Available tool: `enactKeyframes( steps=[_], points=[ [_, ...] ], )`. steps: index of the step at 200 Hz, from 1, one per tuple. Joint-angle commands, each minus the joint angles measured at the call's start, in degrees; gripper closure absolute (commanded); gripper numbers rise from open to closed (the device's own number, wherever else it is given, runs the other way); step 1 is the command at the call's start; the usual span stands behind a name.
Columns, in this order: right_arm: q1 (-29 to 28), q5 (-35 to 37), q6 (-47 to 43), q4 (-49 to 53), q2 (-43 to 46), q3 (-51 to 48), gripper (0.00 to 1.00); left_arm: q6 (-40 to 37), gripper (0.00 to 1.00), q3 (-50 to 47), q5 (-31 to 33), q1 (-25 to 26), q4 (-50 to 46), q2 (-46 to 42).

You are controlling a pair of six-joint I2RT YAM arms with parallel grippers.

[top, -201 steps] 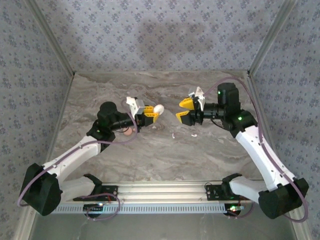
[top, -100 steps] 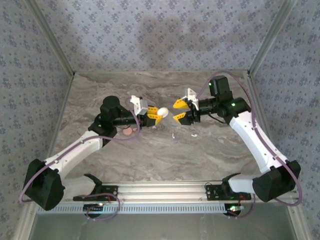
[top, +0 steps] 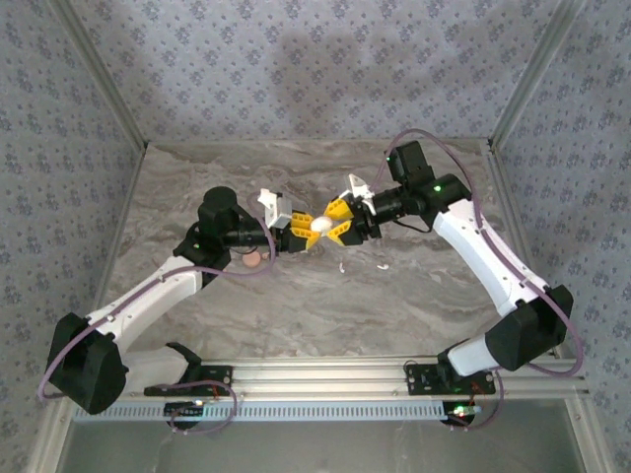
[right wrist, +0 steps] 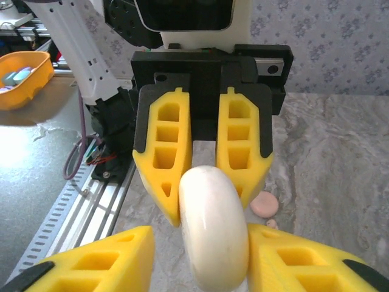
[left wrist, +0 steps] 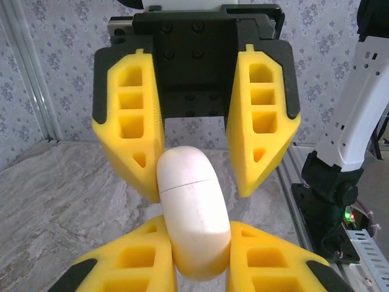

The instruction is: Insert the wireless bluetooth earbuds into the charging case

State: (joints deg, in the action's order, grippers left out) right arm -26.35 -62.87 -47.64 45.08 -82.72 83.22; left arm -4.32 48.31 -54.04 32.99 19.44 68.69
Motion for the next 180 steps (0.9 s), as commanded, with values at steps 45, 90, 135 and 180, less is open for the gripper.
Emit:
enactKeyframes(
  steps=[45,90,135,180],
  points=[
    [-0.8,-0.2,-4.0,6.2,-0.4,2.6,0.81,-1.2,0.82,2.7,-0.8,-0.3,0.0,-0.8],
    [-0.5,11.9,-5.3,9.1,2.7,1.5,0.82,-11.6,0.47,5.4,5.6,-0.3,-14.5,-1.9],
    [-2.8,30.0,-5.4,11.3,5.8,-0.6,0.82,-25.0,0.46,8.6,13.3,-0.1,-30.1,-1.3],
    [-6.6,33.0,-4.7,10.8,4.6,-0.4,0.82,-27.3,0.46,9.6,14.1,0.6,-33.1,0.1]
  ],
)
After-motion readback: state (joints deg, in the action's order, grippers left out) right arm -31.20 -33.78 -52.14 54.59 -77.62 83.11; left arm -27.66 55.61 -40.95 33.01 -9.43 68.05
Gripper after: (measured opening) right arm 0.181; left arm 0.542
